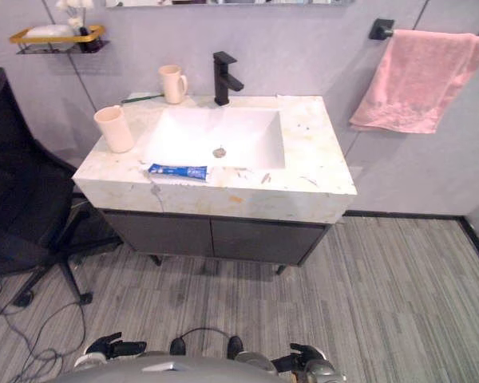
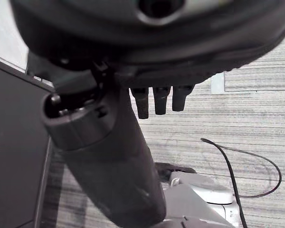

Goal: Organize the bathroom.

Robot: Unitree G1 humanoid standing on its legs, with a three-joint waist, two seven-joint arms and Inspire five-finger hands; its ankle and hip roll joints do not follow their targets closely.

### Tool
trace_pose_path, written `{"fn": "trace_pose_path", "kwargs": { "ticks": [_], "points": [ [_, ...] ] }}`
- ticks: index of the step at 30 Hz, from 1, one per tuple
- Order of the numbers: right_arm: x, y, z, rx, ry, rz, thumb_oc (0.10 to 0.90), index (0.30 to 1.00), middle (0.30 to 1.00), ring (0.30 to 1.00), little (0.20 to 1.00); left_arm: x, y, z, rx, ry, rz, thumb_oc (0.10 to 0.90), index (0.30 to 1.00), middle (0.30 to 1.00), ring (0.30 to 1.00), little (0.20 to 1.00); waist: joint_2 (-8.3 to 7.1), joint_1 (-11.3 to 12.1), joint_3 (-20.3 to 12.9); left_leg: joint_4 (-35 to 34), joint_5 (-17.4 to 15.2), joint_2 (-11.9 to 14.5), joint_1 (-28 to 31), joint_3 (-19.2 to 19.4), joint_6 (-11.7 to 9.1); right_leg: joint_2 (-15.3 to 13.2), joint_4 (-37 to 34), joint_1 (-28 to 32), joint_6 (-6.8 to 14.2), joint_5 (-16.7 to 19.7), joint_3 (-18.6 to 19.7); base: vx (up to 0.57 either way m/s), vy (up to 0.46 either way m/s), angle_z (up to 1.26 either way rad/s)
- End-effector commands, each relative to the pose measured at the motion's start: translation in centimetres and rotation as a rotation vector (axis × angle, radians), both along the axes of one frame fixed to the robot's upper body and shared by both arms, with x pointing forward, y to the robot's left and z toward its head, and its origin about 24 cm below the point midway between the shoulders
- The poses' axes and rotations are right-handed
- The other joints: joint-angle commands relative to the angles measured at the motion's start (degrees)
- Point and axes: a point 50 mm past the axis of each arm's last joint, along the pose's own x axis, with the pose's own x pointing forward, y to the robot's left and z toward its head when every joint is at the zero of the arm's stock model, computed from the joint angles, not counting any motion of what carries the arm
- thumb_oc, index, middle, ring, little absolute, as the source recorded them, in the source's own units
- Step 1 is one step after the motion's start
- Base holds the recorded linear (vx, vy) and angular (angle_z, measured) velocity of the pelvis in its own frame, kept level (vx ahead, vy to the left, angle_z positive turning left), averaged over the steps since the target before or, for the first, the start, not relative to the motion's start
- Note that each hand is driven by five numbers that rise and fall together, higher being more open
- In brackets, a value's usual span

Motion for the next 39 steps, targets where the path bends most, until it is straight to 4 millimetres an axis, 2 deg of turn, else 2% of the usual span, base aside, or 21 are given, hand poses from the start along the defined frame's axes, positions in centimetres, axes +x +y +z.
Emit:
{"fn": "trace_pose_path", "kwargs": {
  "ticks": [1,4,6,8,9,10,11,12,14,15,17,18,20,23,24,28,29,31,36,37,39],
  "points": [
    [0.5,1.3,-0.3,0.030,-0.013,-0.027,0.800,0.900,0.900,0.900,0.900,1.9,1.4,0.9,0.094,-0.093,0.067,0.800,0.900,0.900,0.900,0.900,-3.63,-0.13,0.77,-4.57,0.84,-3.70,4.03,0.48,0.72,-1.98,0.58,-1.20,5.37,0.83,2.48,0.02,0.032,0.17],
    [-0.1,1.6,-0.4,0.042,-0.002,-0.016,0.800,0.900,0.900,0.900,0.900,2.4,2.5,1.5,0.137,-0.191,0.143,0.800,0.900,0.900,0.900,0.900,-3.57,-0.35,0.09,-6.21,0.87,-4.00,5.25,0.78,1.17,-2.15,0.75,-1.30,5.76,1.01,2.40,0.02,0.040,0.01],
    [0.0,1.5,-0.4,0.042,-0.006,-0.020,0.800,0.900,0.900,0.900,0.900,3.9,2.9,2.4,0.167,-0.297,0.129,0.800,0.900,0.900,0.900,0.900,-3.54,-0.25,-0.04,-6.38,0.72,-4.16,5.48,0.88,1.25,-2.29,0.66,-1.25,5.87,1.13,2.40,0.00,0.019,0.01],
    [0.3,1.3,-0.3,0.042,-0.010,-0.028,0.800,0.900,0.900,0.900,0.900,7.0,3.3,4.3,0.212,-0.469,0.097,0.800,0.900,0.900,0.900,0.900,-3.29,0.20,-0.11,-6.66,0.65,-4.41,5.63,0.76,1.39,-2.35,0.44,-1.11,5.89,1.23,2.42,-0.01,0.039,0.03],
    [0.3,1.2,-0.2,0.041,-0.010,-0.030,0.800,0.900,0.900,0.900,0.900,7.4,3.3,4.6,0.212,-0.481,0.098,0.800,0.900,0.900,0.900,0.900,-3.25,0.29,-0.09,-6.68,0.66,-4.43,5.63,0.74,1.40,-2.36,0.42,-1.05,5.89,1.23,2.40,-0.03,0.048,0.06],
    [0.4,0.9,-0.2,0.039,-0.018,-0.051,0.800,0.900,0.900,0.900,0.900,10.7,3.4,7.6,0.273,-0.680,0.032,0.800,0.900,0.900,0.900,0.900,-2.95,1.01,-0.10,-6.80,0.76,-4.58,5.40,0.53,1.44,-2.51,0.24,-0.87,5.88,1.27,2.19,-0.04,0.041,0.06],
    [0.3,0.8,-0.1,0.038,-0.024,-0.067,0.800,0.900,0.900,0.900,0.900,12.5,3.4,9.9,0.297,-0.792,0.009,0.800,0.900,0.900,0.900,0.900,-2.82,1.52,-0.11,-6.82,0.77,-4.64,5.23,0.32,1.50,-2.57,0.13,-0.76,5.85,1.26,2.04,-0.04,0.040,0.07],
    [0.3,0.8,-0.1,0.037,-0.025,-0.071,0.800,0.900,0.900,0.900,0.900,13.2,3.5,10.8,0.299,-0.819,0.004,0.800,0.900,0.900,0.900,0.900,-2.78,1.69,-0.10,-6.82,0.77,-4.66,5.19,0.22,1.51,-2.60,0.11,-0.71,5.85,1.25,1.97,-0.02,0.016,0.09],
    [0.0,0.7,-0.1,0.039,-0.033,-0.100,0.800,0.900,0.900,0.900,0.900,15.2,4.0,15.2,0.349,-1.015,-0.051,0.800,0.900,0.900,0.900,0.900,-2.69,2.65,-0.14,-6.82,0.74,-4.77,4.95,-0.32,1.57,-2.77,0.00,-0.53,5.83,1.23,1.60,-0.02,0.006,0.15],
    [-0.3,0.7,-0.2,0.041,-0.038,-0.128,0.800,0.900,0.900,0.900,0.900,16.3,4.3,19.6,0.392,-1.200,-0.089,0.800,0.900,0.900,0.900,0.900,-2.69,3.51,-0.19,-6.82,0.75,-4.80,4.77,-0.90,1.55,-2.88,0.00,-0.33,5.80,1.17,1.15,-0.02,-0.010,0.15],
    [-0.6,0.8,-0.2,0.045,-0.039,-0.141,0.800,0.900,0.900,0.900,0.900,16.7,4.3,22.2,0.424,-1.308,-0.126,0.800,0.900,0.900,0.900,0.900,-2.77,3.90,-0.33,-6.82,0.74,-4.81,4.63,-1.20,1.53,-2.96,0.00,-0.19,5.84,1.05,0.86,-0.01,-0.018,0.16],
    [-0.8,1.0,-0.3,0.046,-0.037,-0.149,0.800,0.900,0.900,0.900,0.900,17.1,4.0,25.1,0.433,-1.438,-0.128,0.800,0.900,0.900,0.900,0.900,-2.84,4.21,-0.55,-6.82,0.67,-4.76,4.64,-1.41,1.51,-3.04,0.00,0.01,5.91,0.94,0.59,0.00,-0.016,0.16],
    [-0.8,1.1,-0.4,0.047,-0.036,-0.152,0.800,0.900,0.900,0.900,0.900,17.1,3.9,26.4,0.443,-1.488,-0.136,0.800,0.900,0.900,0.900,0.900,-2.90,4.29,-0.68,-6.82,0.62,-4.75,4.64,-1.50,1.50,-3.05,0.00,0.09,5.93,0.85,0.54,-0.01,-0.014,0.09],
    [-1.2,1.5,-0.5,0.055,-0.029,-0.166,0.800,0.900,0.900,0.900,0.900,16.8,2.7,31.4,0.426,-1.722,-0.143,0.800,0.900,0.900,0.900,0.900,-3.24,4.47,-1.26,-6.82,0.87,-4.69,4.46,-1.75,1.45,-3.25,0.00,0.06,5.96,0.93,0.31,-0.01,-0.026,0.05],
    [-1.3,1.5,-0.5,0.055,-0.027,-0.166,0.800,0.900,0.900,0.900,0.900,16.6,2.3,32.3,0.429,-1.762,-0.181,0.800,0.900,0.900,0.900,0.900,-3.25,4.45,-1.42,-6.82,0.84,-4.67,4.42,-1.80,1.41,-3.21,0.00,0.04,5.93,0.85,0.39,-0.03,-0.025,0.07],
    [-1.6,1.6,-0.6,0.054,-0.019,-0.154,0.800,0.900,0.900,0.900,0.900,16.8,0.6,34.3,0.400,-1.800,-0.353,0.800,0.900,0.900,0.900,0.900,-3.08,4.07,-1.60,-6.82,0.60,-4.45,4.70,-1.53,1.34,-3.18,0.00,0.24,6.14,0.72,0.59,0.00,0.000,0.00],
    [-1.7,1.5,-0.6,0.050,-0.012,-0.146,0.800,0.900,0.900,0.900,0.900,17.1,-0.6,35.5,0.398,-1.806,-0.505,0.800,0.900,0.900,0.900,0.900,-2.68,3.58,-1.89,-6.82,-0.22,-4.19,5.32,-1.09,1.33,-3.00,0.00,0.69,6.38,0.07,0.96,0.00,0.000,0.00],
    [-1.7,1.3,-0.6,0.042,-0.007,-0.130,0.800,0.900,0.900,0.900,0.900,17.5,-1.8,37.2,0.407,-1.809,-0.638,0.800,0.900,0.900,0.900,0.900,-2.27,2.82,-2.20,-6.82,-0.35,-4.11,5.61,-0.47,1.35,-2.96,0.00,0.72,6.75,0.15,1.44,0.01,-0.004,0.02],
    [-1.6,0.6,-0.4,0.027,-0.001,-0.096,0.800,0.900,0.900,0.900,0.900,19.0,-2.7,40.7,0.579,-1.718,-0.919,0.800,0.900,0.900,0.900,0.900,-1.24,0.84,-3.07,-6.82,-0.65,-3.74,6.30,1.27,1.32,-2.79,0.00,0.68,7.35,0.21,2.79,0.01,-0.012,-0.09],
    [-1.4,0.1,-0.2,0.017,0.001,-0.078,0.800,0.900,0.900,0.900,0.900,19.9,-2.5,42.4,0.648,-1.628,-1.048,0.800,0.900,0.900,0.900,0.900,-0.51,-0.34,-3.51,-6.82,-0.74,-3.61,6.64,2.27,1.21,-2.62,0.00,0.61,7.63,0.28,3.47,0.02,-0.015,-0.14],
    [-1.3,-0.1,-0.2,0.013,0.002,-0.070,0.800,0.900,0.900,0.900,0.900,20.7,-2.4,43.5,0.628,-1.572,-1.102,0.800,0.900,0.900,0.900,0.900,-0.16,-0.97,-3.72,-6.82,-0.76,-3.55,6.85,2.86,1.16,-2.47,0.00,0.57,7.71,0.35,3.94,0.03,-0.018,-0.21]
  ]
}}
